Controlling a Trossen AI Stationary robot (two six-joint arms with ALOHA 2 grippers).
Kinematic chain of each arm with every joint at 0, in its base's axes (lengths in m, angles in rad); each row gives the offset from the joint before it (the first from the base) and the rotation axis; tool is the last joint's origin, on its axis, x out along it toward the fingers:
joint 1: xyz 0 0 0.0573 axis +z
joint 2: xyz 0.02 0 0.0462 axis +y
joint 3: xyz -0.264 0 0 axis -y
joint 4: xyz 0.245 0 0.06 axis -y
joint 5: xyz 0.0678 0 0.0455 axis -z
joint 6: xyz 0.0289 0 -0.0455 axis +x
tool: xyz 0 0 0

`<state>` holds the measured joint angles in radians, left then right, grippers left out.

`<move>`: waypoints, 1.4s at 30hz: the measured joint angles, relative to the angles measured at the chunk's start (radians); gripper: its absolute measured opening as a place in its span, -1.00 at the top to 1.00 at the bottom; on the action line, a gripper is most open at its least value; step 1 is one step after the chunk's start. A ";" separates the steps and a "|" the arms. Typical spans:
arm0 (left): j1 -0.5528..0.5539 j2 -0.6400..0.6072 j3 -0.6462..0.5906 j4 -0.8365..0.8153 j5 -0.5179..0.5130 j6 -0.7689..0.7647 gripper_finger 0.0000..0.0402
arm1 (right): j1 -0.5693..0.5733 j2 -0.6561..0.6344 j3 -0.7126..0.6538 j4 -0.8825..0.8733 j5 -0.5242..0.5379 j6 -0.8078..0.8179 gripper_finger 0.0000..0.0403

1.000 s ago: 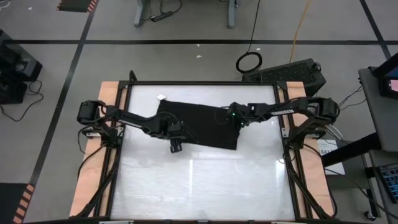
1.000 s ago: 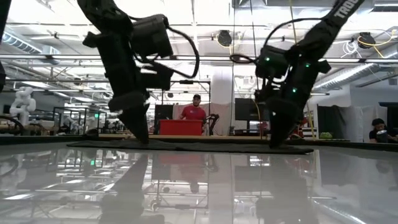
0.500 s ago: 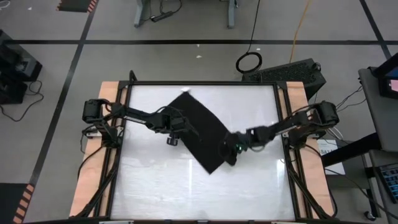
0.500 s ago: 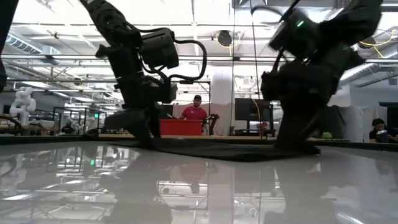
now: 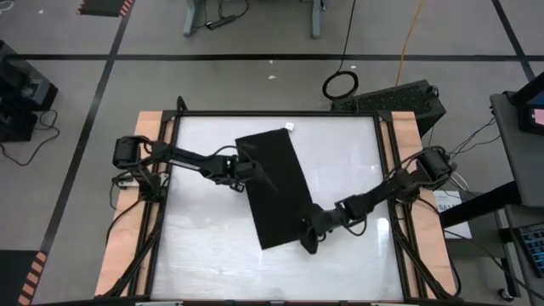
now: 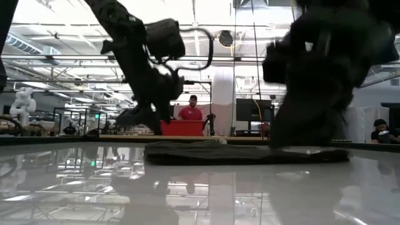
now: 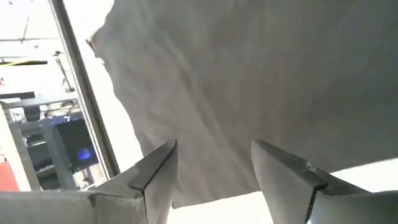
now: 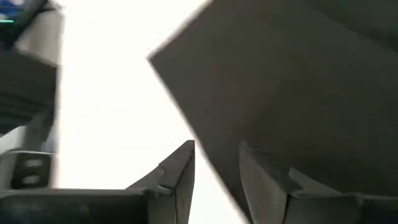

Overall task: Roll napkin
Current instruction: Roll the black napkin

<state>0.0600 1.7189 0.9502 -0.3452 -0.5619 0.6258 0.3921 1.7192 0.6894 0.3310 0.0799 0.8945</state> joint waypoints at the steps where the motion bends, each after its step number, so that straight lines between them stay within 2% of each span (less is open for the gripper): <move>1: -0.013 -0.007 0.010 -0.011 0.001 -0.023 -0.05 | 0.004 -0.009 0.018 -0.006 0.006 -0.023 0.43; 4: -0.058 -0.029 0.034 -0.009 0.038 -0.103 -0.05 | 0.008 -0.047 0.078 -0.090 0.022 -0.102 0.43; 7: -0.108 -0.037 0.049 -0.010 0.176 -0.188 -0.05 | 0.003 -0.081 0.149 -0.287 0.047 -0.193 0.43; 11: -0.170 -0.036 0.057 0.002 0.382 -0.293 -0.05 | 0.000 -0.107 0.231 -0.549 0.141 -0.303 0.43; 13: -0.198 -0.029 0.058 0.021 0.444 -0.335 -0.05 | -0.003 -0.107 0.247 -0.615 0.164 -0.360 0.43; 15: -0.226 -0.026 0.058 0.028 0.463 -0.364 -0.05 | -0.011 -0.107 0.246 -0.638 0.161 -0.407 0.43; 23: -0.287 0.015 0.058 0.081 0.484 -0.393 -0.05 | -0.045 -0.107 0.180 -0.642 0.156 -0.423 0.43; 30: -0.291 0.111 0.058 0.198 0.507 -0.411 -0.05 | -0.029 -0.106 0.084 -0.500 0.151 -0.349 0.43; 38: -0.292 0.140 0.063 0.140 0.508 -0.383 -0.05 | 0.028 -0.032 0.029 -0.332 0.149 -0.247 0.43; 42: -0.297 0.138 0.065 0.068 0.508 -0.354 -0.05 | 0.064 0.027 0.031 -0.163 0.125 -0.223 0.43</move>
<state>-0.2372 1.8567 1.0150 -0.2770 -0.0536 0.2715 0.4556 1.7464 0.7200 0.1676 0.2046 0.6718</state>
